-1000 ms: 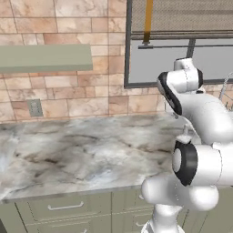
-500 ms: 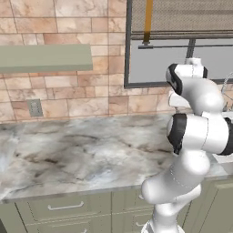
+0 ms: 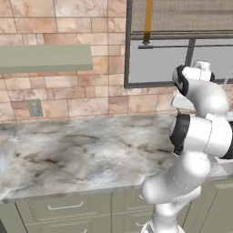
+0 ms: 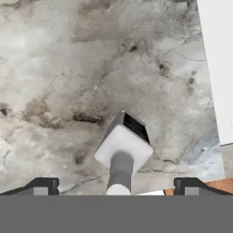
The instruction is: Place the drinks on the dining counter in a tight cluster.
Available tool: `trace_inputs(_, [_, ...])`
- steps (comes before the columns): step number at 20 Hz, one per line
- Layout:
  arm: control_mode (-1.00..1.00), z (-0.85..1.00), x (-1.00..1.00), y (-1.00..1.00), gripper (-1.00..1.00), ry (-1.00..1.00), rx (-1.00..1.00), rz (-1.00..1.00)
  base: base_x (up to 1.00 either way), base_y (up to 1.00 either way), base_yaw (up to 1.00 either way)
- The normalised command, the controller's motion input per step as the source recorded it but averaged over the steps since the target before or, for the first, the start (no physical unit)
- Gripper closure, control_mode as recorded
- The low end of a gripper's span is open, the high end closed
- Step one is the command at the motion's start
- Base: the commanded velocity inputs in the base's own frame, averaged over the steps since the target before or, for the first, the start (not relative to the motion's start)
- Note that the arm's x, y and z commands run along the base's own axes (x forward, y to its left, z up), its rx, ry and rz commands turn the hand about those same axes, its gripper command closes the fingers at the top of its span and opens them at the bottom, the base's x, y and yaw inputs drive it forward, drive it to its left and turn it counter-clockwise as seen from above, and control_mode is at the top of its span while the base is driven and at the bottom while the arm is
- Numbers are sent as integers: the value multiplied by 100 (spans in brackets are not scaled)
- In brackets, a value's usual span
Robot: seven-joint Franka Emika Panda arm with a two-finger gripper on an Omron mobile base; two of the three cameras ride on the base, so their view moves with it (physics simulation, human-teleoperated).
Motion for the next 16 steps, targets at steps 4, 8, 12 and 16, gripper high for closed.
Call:
trace_inputs(4, [-100,3,-60,17,-100,-9,-20,0,0,0,0])
trace_inputs(8, [-100,-29,-16,31,-100,-1,-9,0,0,0,0])
trace_inputs(12, [-100,-5,23,0,-100,0,0,0,0,0,0])
trace_inputs(16, [-100,2,26,-40,-100,0,0,0,0,0,0])
